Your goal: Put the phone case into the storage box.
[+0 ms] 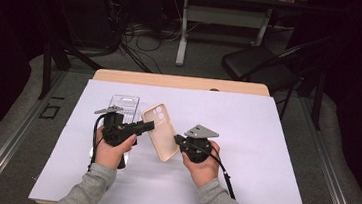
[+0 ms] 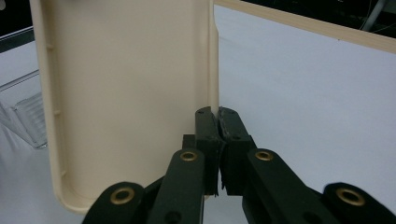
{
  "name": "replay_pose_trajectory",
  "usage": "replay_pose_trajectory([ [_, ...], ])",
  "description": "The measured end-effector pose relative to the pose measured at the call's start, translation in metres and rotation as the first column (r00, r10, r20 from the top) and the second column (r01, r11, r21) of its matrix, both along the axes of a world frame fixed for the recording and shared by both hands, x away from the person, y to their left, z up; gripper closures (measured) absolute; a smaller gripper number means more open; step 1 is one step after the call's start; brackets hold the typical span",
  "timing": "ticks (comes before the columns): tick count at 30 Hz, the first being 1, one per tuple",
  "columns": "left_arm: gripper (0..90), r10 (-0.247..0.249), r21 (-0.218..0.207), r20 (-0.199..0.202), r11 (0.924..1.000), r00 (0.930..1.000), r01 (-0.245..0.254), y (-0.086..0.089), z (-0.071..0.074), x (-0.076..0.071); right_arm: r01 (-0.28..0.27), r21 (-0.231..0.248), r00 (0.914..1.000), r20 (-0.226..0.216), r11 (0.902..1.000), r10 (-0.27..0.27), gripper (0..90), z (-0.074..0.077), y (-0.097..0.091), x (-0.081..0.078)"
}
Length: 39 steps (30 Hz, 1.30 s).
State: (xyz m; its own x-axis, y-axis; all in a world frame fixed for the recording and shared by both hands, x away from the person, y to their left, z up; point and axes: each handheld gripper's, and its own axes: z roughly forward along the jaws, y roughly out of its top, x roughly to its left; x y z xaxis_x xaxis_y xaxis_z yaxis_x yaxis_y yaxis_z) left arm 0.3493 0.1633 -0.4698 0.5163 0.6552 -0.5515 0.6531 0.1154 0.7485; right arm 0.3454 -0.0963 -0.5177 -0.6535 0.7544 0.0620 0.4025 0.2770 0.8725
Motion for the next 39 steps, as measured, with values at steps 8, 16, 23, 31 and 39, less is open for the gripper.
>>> replay_pose_trajectory([
  [8, 71.2, 0.001, -0.013, -0.007, 0.9999, 1.0000, -0.001, -0.0005, -0.0003, -0.0004, -0.004, -0.002, 1.0000, 0.001, 1.0000, 0.004, 88.1, -0.0006, 0.0007, -0.0003],
  [16, 75.0, 0.010, -0.020, -0.017, 0.9998, 0.9998, -0.010, -0.0006, -0.0003, -0.0011, -0.004, -0.002, 1.0000, 0.003, 1.0000, 0.004, 88.0, -0.0008, 0.0014, -0.0008],
  [23, 77.1, 0.012, -0.037, -0.032, 0.9992, 0.9994, -0.013, -0.0004, -0.0001, -0.0015, -0.006, -0.001, 1.0000, 0.001, 1.0000, 0.006, 88.0, -0.0009, 0.0017, -0.0011],
  [31, 78.6, 0.014, -0.062, -0.054, 0.9979, 0.9984, -0.017, 0.0003, -0.0004, -0.0013, -0.008, 0.000, 1.0000, 0.000, 1.0000, 0.008, 88.0, -0.0011, 0.0021, -0.0012],
  [39, 79.0, 0.022, -0.074, -0.063, 0.9969, 0.9977, -0.027, 0.0016, -0.0011, -0.0012, -0.011, 0.000, 0.9999, 0.002, 0.9999, 0.011, 88.0, -0.0009, 0.0024, -0.0016],
])
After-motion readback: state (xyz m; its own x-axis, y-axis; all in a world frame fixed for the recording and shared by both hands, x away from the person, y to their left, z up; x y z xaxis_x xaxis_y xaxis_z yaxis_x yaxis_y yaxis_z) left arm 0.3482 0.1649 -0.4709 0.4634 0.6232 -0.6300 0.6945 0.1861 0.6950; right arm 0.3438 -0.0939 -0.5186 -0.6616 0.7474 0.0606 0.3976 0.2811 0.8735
